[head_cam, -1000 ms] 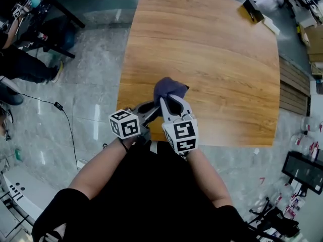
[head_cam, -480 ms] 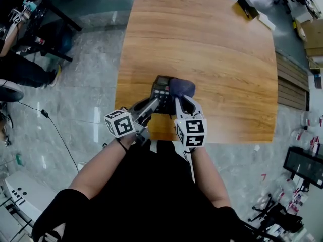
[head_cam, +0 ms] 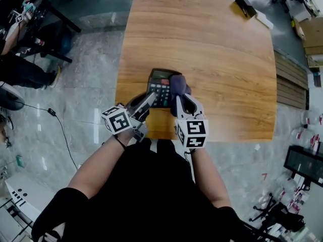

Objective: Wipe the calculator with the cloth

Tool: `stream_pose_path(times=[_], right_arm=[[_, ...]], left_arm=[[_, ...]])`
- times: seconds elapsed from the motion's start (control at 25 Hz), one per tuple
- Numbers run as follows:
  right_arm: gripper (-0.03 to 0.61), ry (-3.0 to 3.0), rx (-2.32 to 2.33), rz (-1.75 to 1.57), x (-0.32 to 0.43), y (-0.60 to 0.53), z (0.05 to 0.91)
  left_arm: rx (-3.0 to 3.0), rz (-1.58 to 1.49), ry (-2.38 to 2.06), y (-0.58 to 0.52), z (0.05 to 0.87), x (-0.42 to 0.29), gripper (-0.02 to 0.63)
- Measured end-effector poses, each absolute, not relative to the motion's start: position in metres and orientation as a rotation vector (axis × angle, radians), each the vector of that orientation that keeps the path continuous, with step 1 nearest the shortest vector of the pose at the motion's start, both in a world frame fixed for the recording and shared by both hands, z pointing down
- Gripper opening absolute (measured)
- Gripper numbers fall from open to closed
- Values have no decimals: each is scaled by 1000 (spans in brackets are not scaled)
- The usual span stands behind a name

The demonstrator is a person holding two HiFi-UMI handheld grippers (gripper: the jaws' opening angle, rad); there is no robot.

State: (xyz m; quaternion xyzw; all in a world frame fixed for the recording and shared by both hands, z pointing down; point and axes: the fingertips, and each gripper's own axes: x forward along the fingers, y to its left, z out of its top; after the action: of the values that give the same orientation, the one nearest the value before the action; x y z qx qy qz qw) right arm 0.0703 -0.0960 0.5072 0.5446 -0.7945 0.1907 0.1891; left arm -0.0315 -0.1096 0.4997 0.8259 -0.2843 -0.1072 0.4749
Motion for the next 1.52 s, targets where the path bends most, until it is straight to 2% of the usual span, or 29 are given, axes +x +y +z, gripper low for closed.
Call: stream_pose_path(times=[0.4,0.76,1.16,1.52], right_arm=[[48,-2430,1349,562,-9,-70,483],[48,-2527,1206,558,-46,-42,471],[48,-2444,1305,584,-15,-50,491],[48,-2257,1534,663,60,-68,520]], left_arm=[[1971,-280,-691,-106,503,-31,74],[1919,-349,-730,-117,500,-43,74],[1936,-332,-698,-106,502,-36,74],[1944,-310,-688,-99,503,-38,75]])
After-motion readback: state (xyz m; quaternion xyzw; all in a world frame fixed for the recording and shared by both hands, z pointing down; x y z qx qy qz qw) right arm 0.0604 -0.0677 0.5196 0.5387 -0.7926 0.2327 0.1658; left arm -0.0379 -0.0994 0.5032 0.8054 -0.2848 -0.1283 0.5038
